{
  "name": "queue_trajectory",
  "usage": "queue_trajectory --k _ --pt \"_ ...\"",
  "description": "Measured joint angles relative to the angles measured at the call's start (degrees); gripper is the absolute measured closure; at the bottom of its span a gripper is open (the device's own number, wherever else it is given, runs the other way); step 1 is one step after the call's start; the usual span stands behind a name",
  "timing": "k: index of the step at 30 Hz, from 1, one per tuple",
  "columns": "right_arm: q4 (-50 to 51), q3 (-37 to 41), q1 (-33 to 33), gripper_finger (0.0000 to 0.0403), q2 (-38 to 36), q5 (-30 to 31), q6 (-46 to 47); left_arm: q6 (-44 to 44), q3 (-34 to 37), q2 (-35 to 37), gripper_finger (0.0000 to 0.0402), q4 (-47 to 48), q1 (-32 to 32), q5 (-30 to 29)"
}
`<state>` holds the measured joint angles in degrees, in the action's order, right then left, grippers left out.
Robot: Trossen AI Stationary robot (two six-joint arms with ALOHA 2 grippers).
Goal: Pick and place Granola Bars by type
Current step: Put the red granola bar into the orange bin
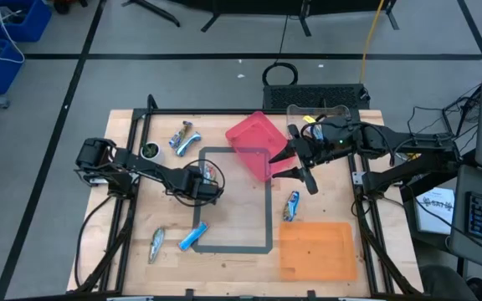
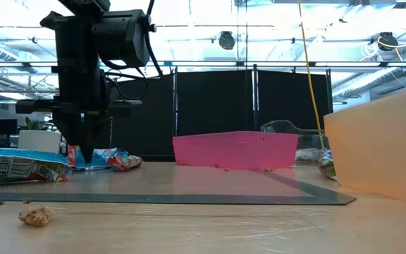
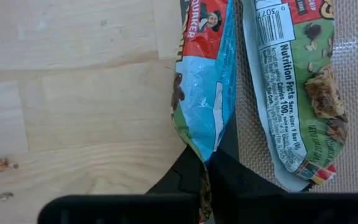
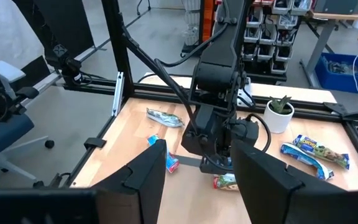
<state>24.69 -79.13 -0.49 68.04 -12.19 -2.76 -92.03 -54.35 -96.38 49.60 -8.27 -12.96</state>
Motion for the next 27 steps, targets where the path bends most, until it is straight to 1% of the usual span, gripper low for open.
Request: queue_trajectory --k 3,7,11,16,19,22,27 --pt "0.0 0.0 0.0 0.0229 -0.1 0.0 -0.1 0.0 0.0 0.5 0.0392 0.0 0.0 0.8" --pt "0.0 0.0 0.0 0.0229 -0.3 0.2 0.0 -0.1 0.0 3.6 0.0392 0.1 -0.1 1.1" --pt "0.1 0.0 0.0 0.0229 -0.3 0.3 0.5 1.3 0.0 8.7 0.0392 1.7 0.0 1.4" --pt "1.0 0.0 0.1 0.0229 -0.3 0.4 0.3 3.1 -0.5 16.6 0.0393 3.2 0.0 3.8" --pt "0.9 0.0 0.1 0.0229 -0.3 1.9 0.3 5.7 -2.0 20.7 0.0393 3.3 0.0 4.1" --pt "0.4 0.0 0.1 0.0229 -0.6 1.9 0.6 10.0 -4.3 24.4 0.0393 3.7 0.0 3.7" --pt "-1.9 0.0 0.1 0.0229 -1.0 3.4 2.9 18.6 -10.4 27.7 0.0393 4.2 0.5 0.2"
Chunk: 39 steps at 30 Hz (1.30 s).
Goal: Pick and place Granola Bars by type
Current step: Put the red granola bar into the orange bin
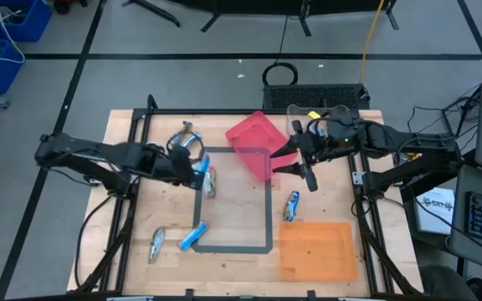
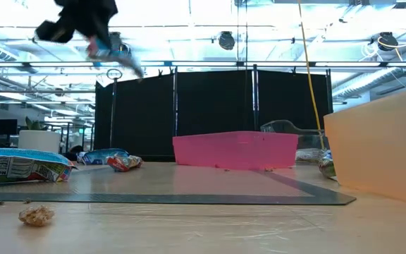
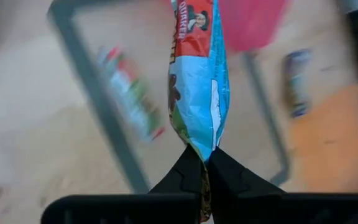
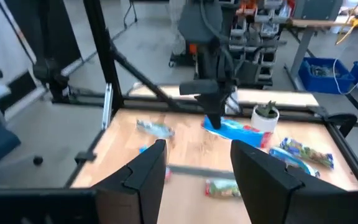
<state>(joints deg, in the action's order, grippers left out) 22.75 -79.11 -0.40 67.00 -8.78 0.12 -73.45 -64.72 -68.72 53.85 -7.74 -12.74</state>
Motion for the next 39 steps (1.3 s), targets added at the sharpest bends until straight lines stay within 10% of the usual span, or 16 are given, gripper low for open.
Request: queue_trajectory --k 14,39 --pt "-13.3 0.0 -0.1 0.0164 -0.3 5.9 10.3 27.2 -18.3 -0.6 0.0394 -7.1 4.4 -4.3" --pt "-32.7 0.0 -0.5 0.0151 8.0 16.6 7.8 71.7 -19.4 -6.9 0.0394 -39.8 4.2 -0.1"
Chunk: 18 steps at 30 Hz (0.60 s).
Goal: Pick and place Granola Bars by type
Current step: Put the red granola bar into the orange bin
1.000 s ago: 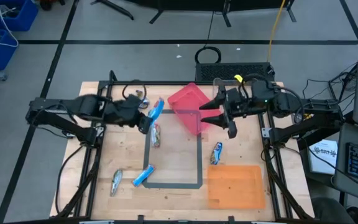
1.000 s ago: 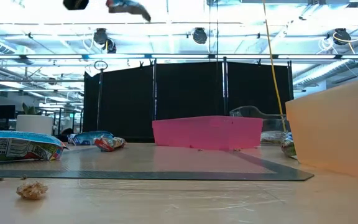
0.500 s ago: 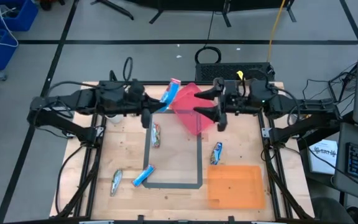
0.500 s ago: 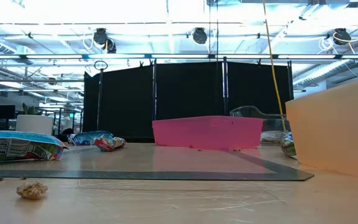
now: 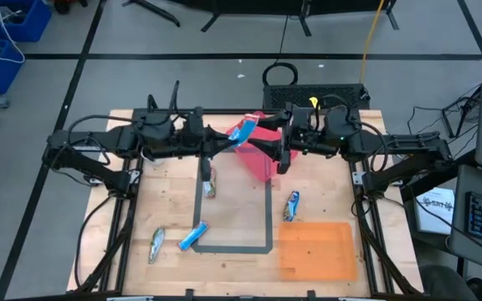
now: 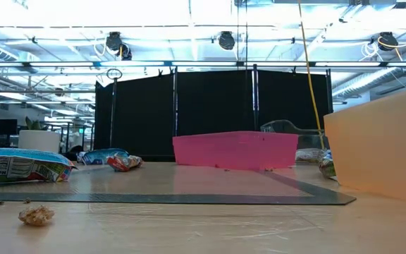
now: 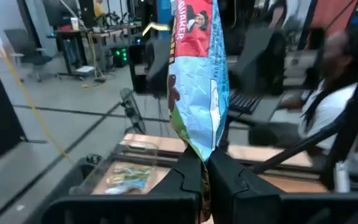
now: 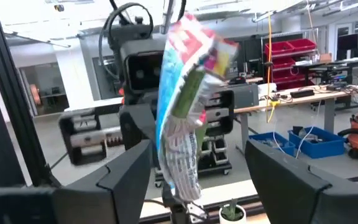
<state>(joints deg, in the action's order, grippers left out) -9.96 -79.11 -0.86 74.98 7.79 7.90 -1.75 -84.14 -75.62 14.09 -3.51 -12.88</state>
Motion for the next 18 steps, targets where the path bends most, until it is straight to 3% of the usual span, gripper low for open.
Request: queue_trajectory --k 5,18 --pt "-1.7 0.0 0.0 0.0151 0.0 -0.3 0.7 4.2 0.0 -2.5 0.0394 -6.1 0.2 0.4" --pt "-0.1 0.0 -1.5 0.0151 -2.0 -2.1 1.3 3.6 0.2 -8.1 0.0394 -15.4 0.0 1.1"
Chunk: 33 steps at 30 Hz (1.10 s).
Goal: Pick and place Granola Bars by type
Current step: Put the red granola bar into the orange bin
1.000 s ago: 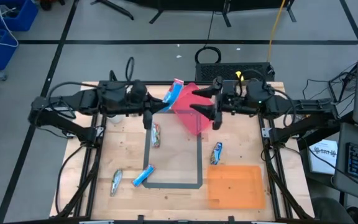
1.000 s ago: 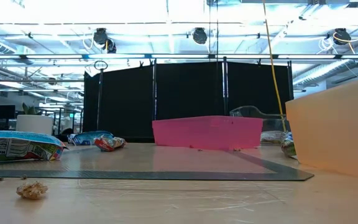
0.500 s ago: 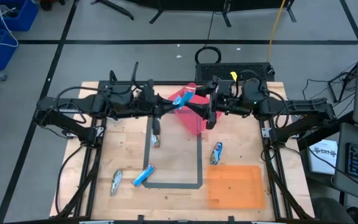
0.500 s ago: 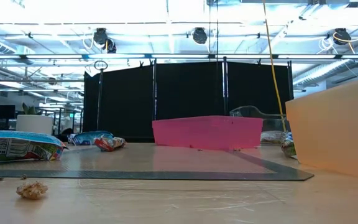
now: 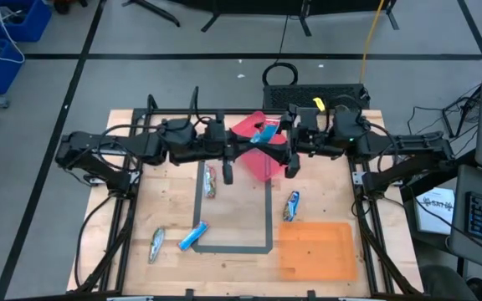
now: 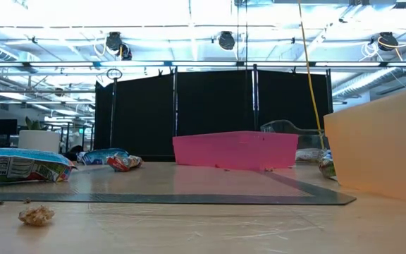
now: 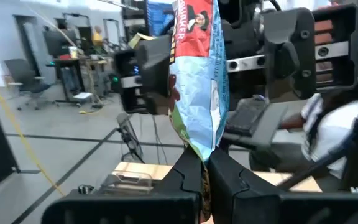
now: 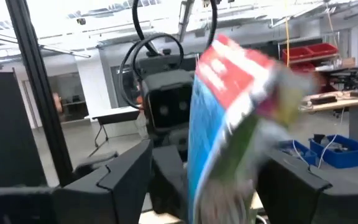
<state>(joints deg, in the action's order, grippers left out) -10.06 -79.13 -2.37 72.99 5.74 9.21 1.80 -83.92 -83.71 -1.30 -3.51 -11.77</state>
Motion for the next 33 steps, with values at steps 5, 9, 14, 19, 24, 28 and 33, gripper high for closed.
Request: queue_trajectory --k 5,9,14,19,24,28,33 --pt "2.1 0.0 -0.5 0.0151 -1.8 0.1 -0.5 -0.6 3.1 -0.1 0.0394 -5.2 0.1 -1.4" --pt "3.2 0.0 -0.5 0.0151 -2.4 0.1 -0.4 -2.2 7.4 0.2 0.0394 -13.8 0.0 -1.3" --pt "6.6 0.0 -0.5 0.0151 -2.3 0.1 0.5 -4.2 11.0 0.0 0.0394 -18.8 0.0 -1.2" --pt "7.3 0.0 -0.5 0.0153 -2.3 0.1 0.6 -5.3 11.7 0.1 0.0394 -18.7 -0.4 -1.2" --pt "7.2 0.0 -0.5 0.0187 -2.3 0.1 0.3 -5.3 11.7 0.1 0.0394 -18.7 -1.0 -0.9" --pt "7.1 0.0 -0.5 0.0245 -2.3 0.1 -0.1 -5.2 11.7 0.1 0.0394 -18.7 -1.1 -1.2" --pt "6.8 0.0 -0.5 0.0333 -2.3 0.1 -0.7 -5.7 11.7 0.1 0.0394 -19.0 -1.1 -1.2"
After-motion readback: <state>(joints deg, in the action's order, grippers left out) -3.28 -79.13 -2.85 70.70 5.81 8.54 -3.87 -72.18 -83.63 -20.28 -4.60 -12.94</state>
